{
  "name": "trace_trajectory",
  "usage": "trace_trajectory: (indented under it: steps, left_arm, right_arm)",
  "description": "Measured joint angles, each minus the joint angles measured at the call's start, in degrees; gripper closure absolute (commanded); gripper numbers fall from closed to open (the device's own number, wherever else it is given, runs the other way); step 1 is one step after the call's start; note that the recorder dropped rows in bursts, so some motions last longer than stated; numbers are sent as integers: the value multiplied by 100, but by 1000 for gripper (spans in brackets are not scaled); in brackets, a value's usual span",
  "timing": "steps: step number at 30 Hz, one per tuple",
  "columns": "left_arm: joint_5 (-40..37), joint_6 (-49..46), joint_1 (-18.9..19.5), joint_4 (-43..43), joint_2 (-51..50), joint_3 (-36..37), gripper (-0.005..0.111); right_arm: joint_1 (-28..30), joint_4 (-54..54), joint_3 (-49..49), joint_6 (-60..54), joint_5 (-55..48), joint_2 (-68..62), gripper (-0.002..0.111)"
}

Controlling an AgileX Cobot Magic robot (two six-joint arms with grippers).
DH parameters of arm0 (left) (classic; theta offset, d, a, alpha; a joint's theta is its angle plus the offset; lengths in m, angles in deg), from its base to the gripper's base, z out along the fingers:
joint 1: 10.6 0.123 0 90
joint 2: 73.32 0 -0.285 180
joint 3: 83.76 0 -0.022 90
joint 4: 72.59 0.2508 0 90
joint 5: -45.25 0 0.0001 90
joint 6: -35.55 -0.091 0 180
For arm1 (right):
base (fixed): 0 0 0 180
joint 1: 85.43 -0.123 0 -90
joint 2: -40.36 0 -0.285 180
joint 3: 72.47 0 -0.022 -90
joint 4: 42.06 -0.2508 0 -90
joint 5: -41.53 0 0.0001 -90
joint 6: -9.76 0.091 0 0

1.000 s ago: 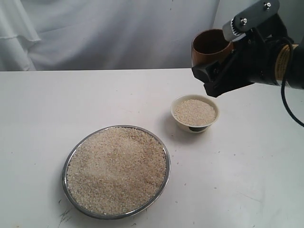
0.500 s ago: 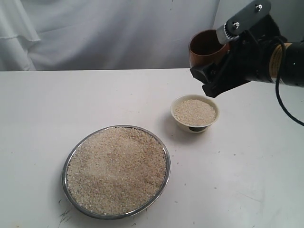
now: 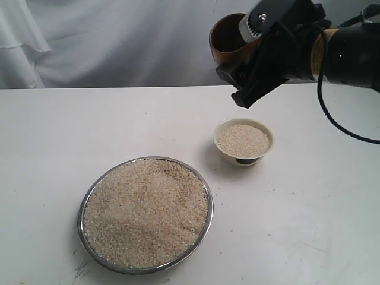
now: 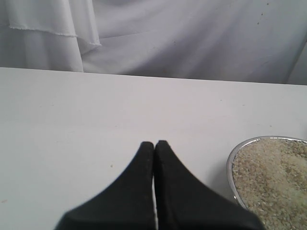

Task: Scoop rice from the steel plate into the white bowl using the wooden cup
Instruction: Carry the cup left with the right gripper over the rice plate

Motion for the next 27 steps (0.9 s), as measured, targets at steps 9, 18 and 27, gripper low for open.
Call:
trace_trajectory:
  steps: [9, 18, 27]
  left_arm:
    - [0, 0, 0, 0, 0, 0, 107]
    - [0, 0, 0, 0, 0, 0, 107]
    - [0, 0, 0, 0, 0, 0, 107]
  right_arm:
    - [-207, 8, -78, -32, 242, -61, 108]
    - [-477, 646, -88, -243, -166, -234, 108]
    - [-1154, 1025, -88, -1642, -903, -1018, 108]
